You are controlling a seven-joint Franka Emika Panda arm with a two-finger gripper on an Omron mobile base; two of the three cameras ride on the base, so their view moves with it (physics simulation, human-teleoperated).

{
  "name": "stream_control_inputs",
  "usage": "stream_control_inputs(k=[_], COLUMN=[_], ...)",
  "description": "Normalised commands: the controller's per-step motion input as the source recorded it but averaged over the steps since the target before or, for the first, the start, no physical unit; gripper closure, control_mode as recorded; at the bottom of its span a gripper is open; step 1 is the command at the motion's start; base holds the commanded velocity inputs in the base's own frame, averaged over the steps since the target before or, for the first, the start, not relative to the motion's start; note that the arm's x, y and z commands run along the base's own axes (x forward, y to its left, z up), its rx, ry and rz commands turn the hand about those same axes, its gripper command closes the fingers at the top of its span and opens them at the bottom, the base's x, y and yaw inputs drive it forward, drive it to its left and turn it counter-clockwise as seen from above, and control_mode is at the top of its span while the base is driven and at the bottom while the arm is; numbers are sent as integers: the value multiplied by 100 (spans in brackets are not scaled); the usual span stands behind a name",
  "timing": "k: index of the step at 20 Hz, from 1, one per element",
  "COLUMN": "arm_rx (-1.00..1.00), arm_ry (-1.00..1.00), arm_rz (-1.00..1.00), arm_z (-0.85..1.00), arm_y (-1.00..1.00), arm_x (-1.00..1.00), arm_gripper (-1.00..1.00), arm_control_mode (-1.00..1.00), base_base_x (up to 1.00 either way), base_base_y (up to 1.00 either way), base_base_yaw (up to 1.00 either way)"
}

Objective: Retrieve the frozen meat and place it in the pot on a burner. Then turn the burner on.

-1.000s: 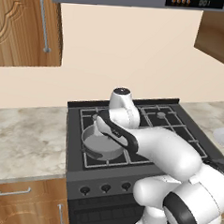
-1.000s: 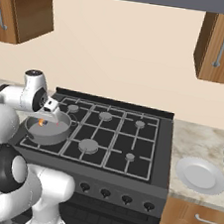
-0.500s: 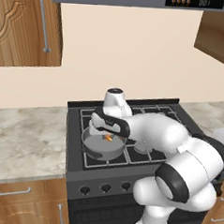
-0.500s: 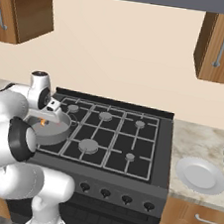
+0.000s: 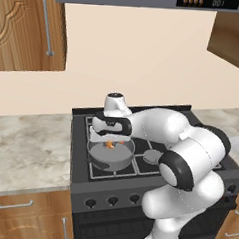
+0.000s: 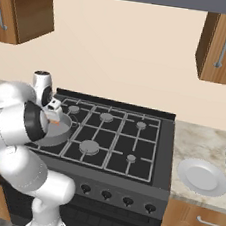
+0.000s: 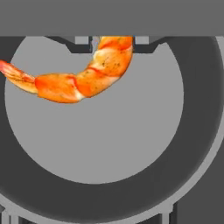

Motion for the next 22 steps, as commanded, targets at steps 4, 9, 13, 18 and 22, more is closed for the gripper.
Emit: stream_control_inputs(k=[4,9,13,18,22], arm_rx=[0,0,0,9,9], arm_ry=[0,0,-2,-4,-4], arm_rz=[0,0,0,0,0], arm_z=[-6,-1,10,48,53], arm_y=[0,0,-7,-66,-85], arm_x=[3,0,-15,-56,-69], arm_gripper=[-100,-100,-100,-100,-100], arm_control_mode=[-100,-100,-100,-100,-100], base_base_x=[0,0,0,0,0], base_base_y=[0,0,0,0,0], base_base_yaw=[0,0,0,0,0])
